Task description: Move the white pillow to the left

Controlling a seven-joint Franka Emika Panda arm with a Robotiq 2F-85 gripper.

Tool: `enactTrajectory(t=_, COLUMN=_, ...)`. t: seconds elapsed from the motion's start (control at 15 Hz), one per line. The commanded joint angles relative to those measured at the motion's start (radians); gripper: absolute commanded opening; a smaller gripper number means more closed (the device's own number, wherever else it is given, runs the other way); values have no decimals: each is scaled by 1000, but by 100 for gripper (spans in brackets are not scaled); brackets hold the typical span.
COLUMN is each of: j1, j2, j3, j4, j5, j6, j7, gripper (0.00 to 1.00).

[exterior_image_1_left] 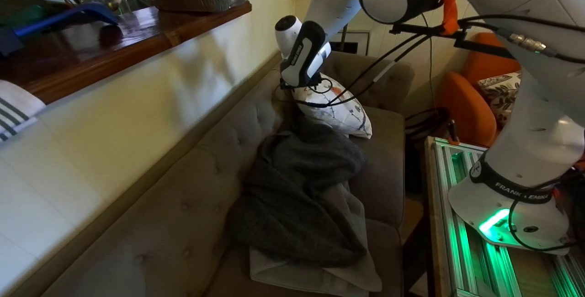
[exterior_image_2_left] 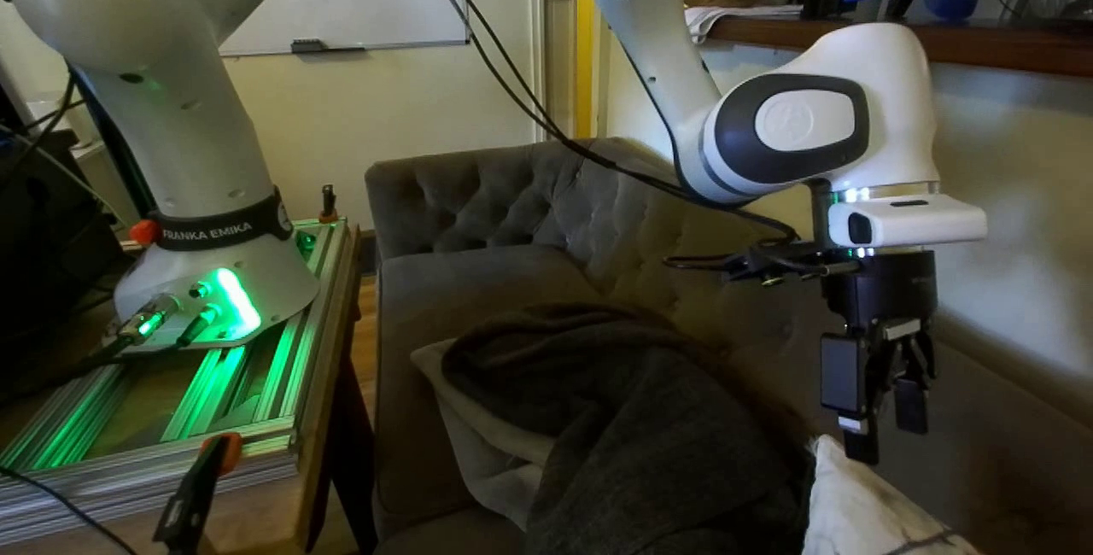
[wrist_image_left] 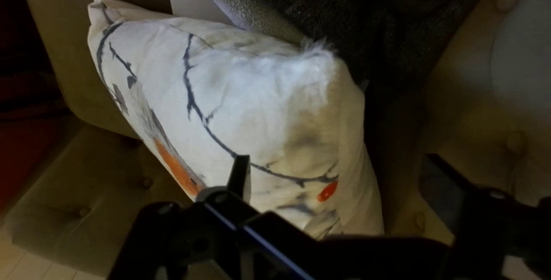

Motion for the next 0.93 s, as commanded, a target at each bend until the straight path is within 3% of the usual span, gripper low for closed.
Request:
enactTrajectory(t=0.0, j1=30, j2=72, j3=-29, j4=86, j5=-56, j6=-126, j7=100, gripper=100)
enactTrajectory(t=0.2, j1=15, j2=96, j3=-7, j4=135, j5=-97, j6=-221, j7=119, gripper=100)
enactTrajectory(t=0.87, j1=-39, j2=198, j3=38, j4=281, j5=-165, j6=-339, j7=157, gripper=100)
